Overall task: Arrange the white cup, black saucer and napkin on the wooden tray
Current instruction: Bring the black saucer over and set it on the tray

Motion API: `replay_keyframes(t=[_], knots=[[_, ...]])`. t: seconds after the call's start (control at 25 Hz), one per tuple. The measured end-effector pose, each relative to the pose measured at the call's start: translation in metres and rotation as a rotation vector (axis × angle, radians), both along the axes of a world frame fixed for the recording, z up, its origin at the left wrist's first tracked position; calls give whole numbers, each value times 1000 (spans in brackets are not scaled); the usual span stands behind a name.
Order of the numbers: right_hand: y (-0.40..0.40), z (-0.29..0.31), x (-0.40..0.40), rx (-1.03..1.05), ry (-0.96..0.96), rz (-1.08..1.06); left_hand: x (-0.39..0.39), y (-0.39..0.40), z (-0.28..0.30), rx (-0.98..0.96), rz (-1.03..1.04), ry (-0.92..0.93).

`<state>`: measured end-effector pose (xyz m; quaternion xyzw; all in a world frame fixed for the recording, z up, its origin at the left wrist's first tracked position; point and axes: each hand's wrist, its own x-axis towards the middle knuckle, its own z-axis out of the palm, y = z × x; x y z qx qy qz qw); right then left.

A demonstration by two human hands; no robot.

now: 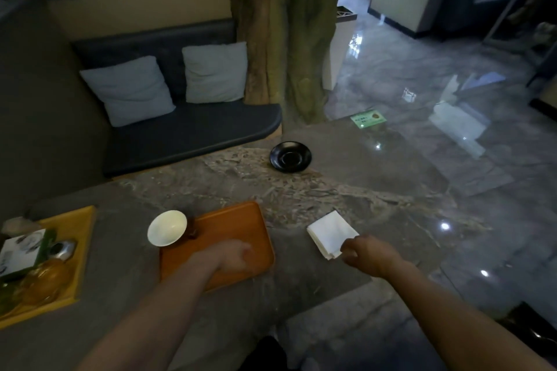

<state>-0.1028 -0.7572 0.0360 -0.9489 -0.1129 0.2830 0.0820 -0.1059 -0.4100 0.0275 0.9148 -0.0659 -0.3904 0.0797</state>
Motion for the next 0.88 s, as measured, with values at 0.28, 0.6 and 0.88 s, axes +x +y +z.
replay_keyframes(t=[0.28, 0.6, 0.88], knots=[[-8, -13, 41, -16, -1, 2, 56, -4, -11, 69, -66, 5], [22, -29, 117, -51, 6, 61, 137, 18, -21, 9, -83, -6], [39, -40, 183, -195, -63, 212, 203, 39, -27, -3, -49, -9]])
